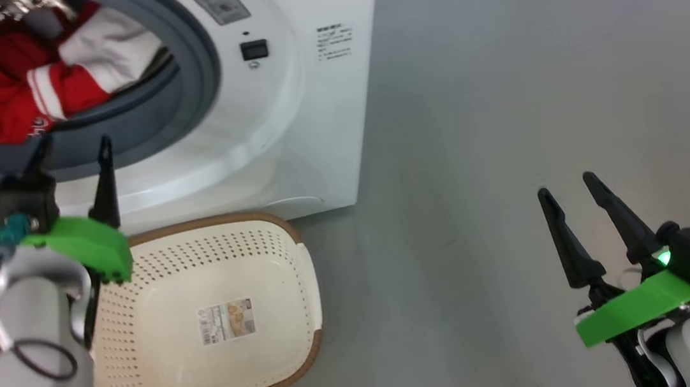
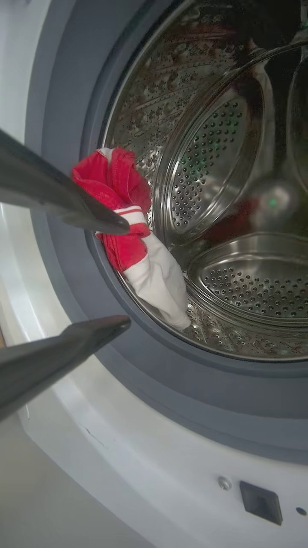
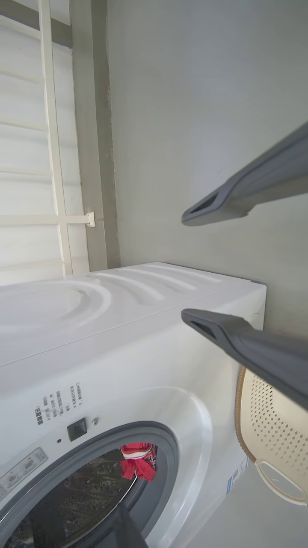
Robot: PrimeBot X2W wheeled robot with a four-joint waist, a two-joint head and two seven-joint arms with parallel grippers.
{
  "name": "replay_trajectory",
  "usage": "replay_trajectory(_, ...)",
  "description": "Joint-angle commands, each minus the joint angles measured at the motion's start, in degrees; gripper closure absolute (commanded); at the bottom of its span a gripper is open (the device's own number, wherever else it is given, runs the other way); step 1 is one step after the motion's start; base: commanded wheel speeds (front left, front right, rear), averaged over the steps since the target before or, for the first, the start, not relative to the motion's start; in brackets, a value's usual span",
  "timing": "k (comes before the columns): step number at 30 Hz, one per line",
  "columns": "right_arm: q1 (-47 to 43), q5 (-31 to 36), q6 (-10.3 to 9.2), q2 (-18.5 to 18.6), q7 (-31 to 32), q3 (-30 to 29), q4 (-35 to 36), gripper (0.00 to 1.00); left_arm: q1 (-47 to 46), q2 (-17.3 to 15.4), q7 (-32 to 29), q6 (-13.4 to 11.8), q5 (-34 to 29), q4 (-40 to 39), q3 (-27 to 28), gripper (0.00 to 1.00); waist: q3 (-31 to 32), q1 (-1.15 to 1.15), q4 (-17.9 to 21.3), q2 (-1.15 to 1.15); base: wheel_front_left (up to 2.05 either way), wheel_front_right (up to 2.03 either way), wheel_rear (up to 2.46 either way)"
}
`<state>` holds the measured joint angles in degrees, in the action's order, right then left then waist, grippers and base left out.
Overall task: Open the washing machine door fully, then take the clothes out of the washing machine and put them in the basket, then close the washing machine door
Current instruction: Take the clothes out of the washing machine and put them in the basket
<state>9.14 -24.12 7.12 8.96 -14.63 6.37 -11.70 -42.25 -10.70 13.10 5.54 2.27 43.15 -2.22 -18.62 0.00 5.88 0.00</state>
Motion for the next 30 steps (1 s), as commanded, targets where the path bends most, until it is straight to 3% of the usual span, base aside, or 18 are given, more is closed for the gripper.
replay_trajectory(1, 1.5, -0.3, 0.36, 0.4, -0.4, 1.4, 1.4, 0.00, -2.9, -3.0, -0.3, -0.3, -1.0, 0.7, 1.0, 0.00, -2.4, 0.00, 2.3, 0.00, 0.00, 0.00, 0.00)
replay_trajectory(16, 5.0, -0.6, 0.36, -1.1, -0.4, 3.6, 1.7, 0.00, -21.0, -9.3, -1.7, -0.8, -6.1, 20.4, -4.4, 0.00, -8.5, 0.00, 6.8, 0.00, 0.00, 0.00, 0.00)
replay_trajectory(30, 7.5, -0.9, 0.36, -2.0, -0.4, 5.3, 2.5, 0.00, -29.2, -12.8, -1.4, -1.9, -8.6, 27.3, -8.0, 0.00, -13.5, 0.00, 9.0, 0.00, 0.00, 0.00, 0.00)
